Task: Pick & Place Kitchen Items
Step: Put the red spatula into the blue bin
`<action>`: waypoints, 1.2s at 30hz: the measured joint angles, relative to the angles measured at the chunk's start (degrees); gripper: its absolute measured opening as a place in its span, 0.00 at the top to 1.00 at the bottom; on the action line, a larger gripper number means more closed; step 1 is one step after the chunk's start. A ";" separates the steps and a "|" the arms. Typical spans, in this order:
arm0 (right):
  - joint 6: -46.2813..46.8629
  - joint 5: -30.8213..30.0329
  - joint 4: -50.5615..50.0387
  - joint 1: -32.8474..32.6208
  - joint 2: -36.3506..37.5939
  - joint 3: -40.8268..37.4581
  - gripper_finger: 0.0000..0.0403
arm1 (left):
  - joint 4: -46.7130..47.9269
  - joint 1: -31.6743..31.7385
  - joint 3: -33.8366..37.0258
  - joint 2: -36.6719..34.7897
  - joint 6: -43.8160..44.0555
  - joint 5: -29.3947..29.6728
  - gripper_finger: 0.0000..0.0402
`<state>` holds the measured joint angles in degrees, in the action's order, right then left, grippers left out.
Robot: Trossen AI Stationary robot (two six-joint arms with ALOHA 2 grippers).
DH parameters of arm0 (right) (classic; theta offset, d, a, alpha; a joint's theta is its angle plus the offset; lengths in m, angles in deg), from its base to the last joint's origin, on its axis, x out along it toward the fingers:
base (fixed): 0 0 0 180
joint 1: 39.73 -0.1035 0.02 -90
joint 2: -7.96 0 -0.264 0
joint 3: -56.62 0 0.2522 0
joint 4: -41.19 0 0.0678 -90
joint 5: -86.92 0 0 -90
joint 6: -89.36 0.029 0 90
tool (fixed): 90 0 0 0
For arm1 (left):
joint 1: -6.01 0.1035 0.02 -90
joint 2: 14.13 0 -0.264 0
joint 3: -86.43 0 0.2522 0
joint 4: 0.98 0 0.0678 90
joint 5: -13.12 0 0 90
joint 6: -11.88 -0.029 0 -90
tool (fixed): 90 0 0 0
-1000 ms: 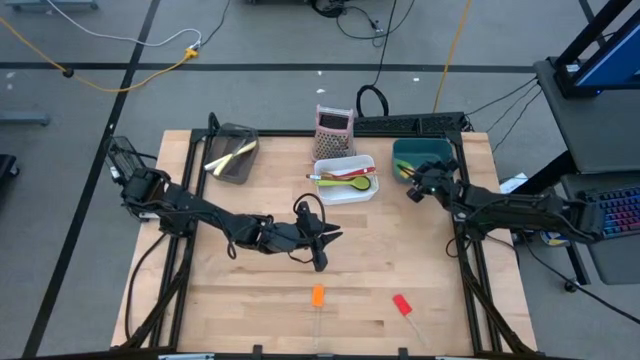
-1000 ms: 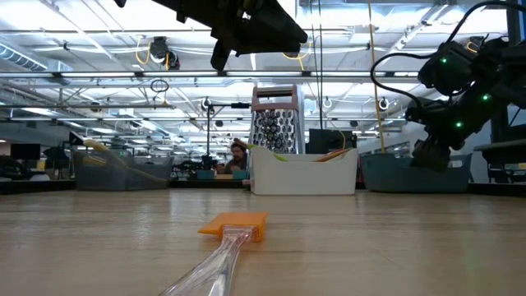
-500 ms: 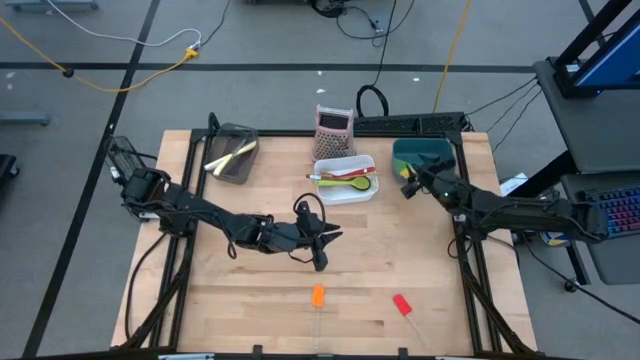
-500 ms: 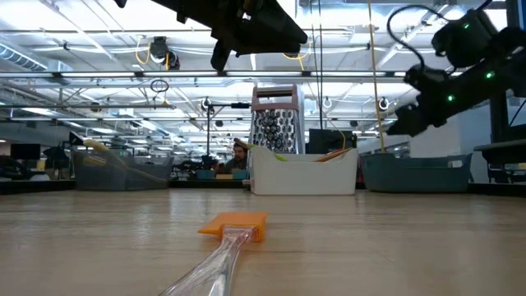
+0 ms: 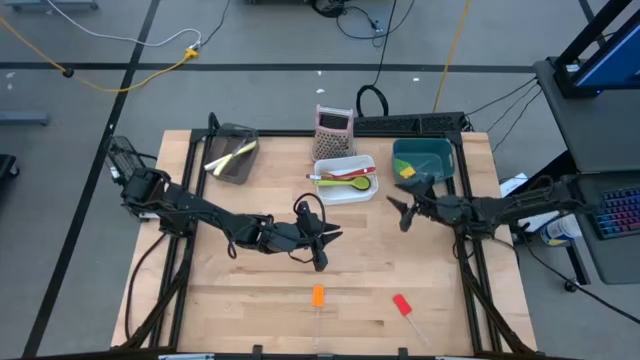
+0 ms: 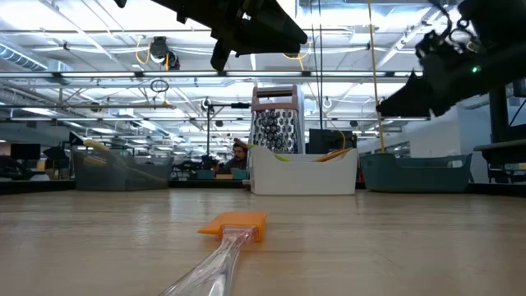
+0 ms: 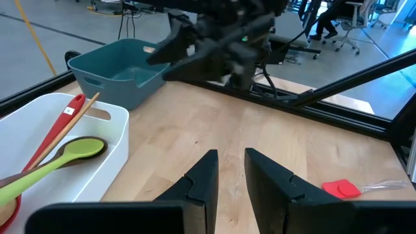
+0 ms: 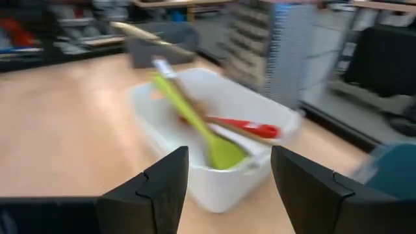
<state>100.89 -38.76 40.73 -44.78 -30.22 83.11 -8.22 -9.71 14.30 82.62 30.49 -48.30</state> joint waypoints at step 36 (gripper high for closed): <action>38.24 15.25 -24.80 -31.51 -48.67 40.33 0.50 | -0.09 1.08 0.00 0.00 -1.99 0.00 0.81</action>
<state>139.13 -23.52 15.93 -76.29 -78.90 123.44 -8.30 -8.63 14.30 82.62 28.50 -48.30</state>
